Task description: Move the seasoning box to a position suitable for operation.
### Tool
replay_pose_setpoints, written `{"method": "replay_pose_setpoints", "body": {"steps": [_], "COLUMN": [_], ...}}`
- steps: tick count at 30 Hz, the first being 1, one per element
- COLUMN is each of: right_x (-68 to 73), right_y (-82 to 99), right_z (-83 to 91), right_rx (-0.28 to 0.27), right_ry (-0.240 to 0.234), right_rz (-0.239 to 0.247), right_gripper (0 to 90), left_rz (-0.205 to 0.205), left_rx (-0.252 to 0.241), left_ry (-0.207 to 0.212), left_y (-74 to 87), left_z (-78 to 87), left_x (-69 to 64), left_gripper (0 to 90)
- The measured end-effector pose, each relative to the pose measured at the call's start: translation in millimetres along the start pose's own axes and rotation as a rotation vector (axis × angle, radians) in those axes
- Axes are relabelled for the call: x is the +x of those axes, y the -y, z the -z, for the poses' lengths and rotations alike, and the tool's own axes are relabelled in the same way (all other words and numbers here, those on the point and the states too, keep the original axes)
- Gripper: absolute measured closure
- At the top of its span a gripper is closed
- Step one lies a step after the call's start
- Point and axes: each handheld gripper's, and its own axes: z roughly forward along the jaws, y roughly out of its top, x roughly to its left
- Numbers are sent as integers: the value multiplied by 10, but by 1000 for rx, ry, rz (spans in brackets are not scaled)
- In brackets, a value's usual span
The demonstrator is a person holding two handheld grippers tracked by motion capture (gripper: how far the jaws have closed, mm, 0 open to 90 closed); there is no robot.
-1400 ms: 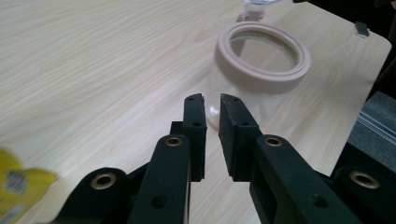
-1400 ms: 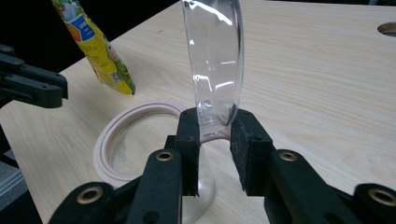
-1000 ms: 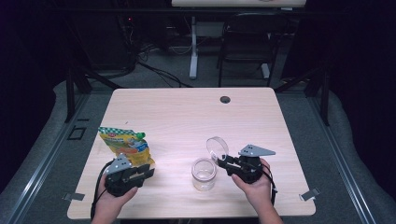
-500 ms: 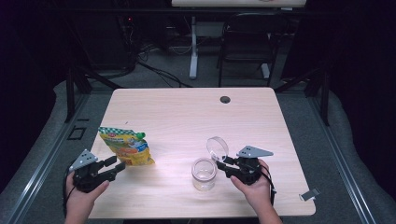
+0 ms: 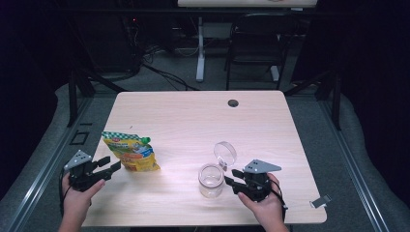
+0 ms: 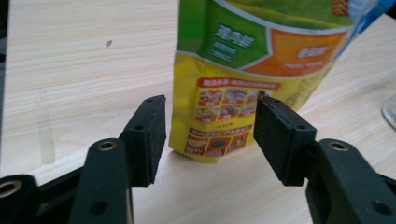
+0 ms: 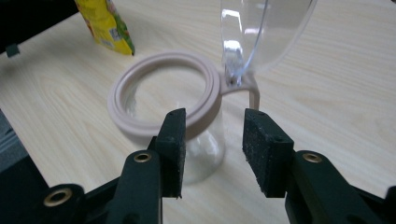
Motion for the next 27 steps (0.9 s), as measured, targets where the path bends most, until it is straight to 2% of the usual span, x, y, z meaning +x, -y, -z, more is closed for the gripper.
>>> {"method": "replay_pose_setpoints", "body": {"steps": [2,3,6,8,9,12,15,19,27], "right_x": [-3,-10,-49,-80,-96,-163,-208,-246,-301], "right_y": [30,41,87,128,151,205,232,248,263], "right_z": [30,44,72,63,58,61,77,101,89], "right_rx": [8,2,-24,-6,-2,0,-10,-34,-38], "right_ry": [-1,-3,-13,-20,-20,-28,-30,-23,-16], "right_rz": [-5,-10,-23,-21,-14,-46,-68,-93,-118], "right_gripper": [595,594,594,596,598,604,605,604,605], "left_rz": [0,-4,16,-19,-28,-48,-56,-40,-28], "left_rx": [27,22,20,30,19,47,42,40,44], "left_ry": [12,8,43,47,54,69,72,85,98], "left_y": [-16,-15,-4,-13,-11,-19,-17,-16,18], "left_z": [-57,-83,-138,-164,-183,-219,-239,-233,-275], "left_x": [57,75,110,102,95,79,67,91,125], "left_gripper": [414,414,414,414,417,431,429,431,436]}}
